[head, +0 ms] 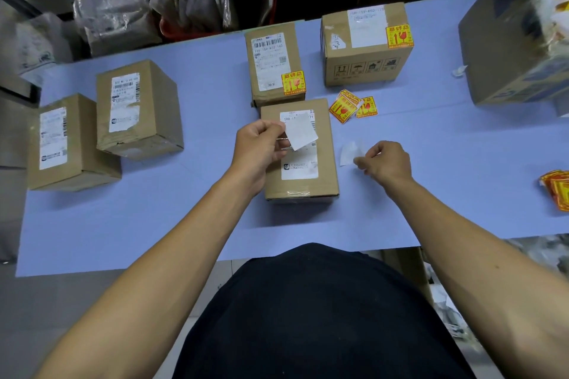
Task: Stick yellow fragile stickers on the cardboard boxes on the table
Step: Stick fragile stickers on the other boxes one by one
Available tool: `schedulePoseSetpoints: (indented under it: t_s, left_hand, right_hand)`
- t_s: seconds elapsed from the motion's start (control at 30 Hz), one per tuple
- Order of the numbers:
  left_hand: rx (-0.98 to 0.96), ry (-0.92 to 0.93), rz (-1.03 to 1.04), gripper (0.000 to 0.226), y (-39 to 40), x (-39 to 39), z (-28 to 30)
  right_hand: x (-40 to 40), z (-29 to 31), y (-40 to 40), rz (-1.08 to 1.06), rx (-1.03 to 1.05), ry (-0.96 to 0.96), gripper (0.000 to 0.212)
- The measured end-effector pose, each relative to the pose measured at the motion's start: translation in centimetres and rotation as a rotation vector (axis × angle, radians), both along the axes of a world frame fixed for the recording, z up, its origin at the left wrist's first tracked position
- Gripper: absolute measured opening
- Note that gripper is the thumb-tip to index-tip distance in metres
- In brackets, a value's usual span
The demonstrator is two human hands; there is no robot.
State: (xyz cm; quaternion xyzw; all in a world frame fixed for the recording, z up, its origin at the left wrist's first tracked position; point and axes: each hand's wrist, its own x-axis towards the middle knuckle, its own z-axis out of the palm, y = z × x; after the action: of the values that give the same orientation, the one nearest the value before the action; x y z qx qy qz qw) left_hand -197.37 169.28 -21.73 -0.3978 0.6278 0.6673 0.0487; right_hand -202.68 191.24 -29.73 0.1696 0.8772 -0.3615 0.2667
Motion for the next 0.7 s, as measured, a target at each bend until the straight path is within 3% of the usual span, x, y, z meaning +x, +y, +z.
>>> schedulePoseSetpoints:
  t_s: [0.2,0.3,0.43,0.53,0.7]
  left_hand:
    - [-0.012,-0.022,-0.034,0.01,-0.2,-0.3,-0.2]
    - [-0.013,-0.027,-0.012,0.01,-0.1,-0.5,-0.3]
    - [0.109,-0.041,0.042,0.014,0.7,-0.8,0.0]
    - [0.32,-0.071,0.113,0.012,0.9,-0.9,0.4]
    - [0.546,-0.119,0.136,0.006,0.2,-0.7,0.7]
  right_hand:
    - [0.6,1.6,-1.7,0.05,0.016,0.153,0.013]
    - [1.3,4.0,-4.0,0.112,-0.035,0.397,0.009]
    - [2.7,6.9,-7.8,0.411,-0.032,0.743,0.012]
    - [3.0,7.3,-9.2,0.554,0.049,0.748,0.016]
    - [3.1,7.3,-9.8,0.476,-0.045,0.68,0.011]
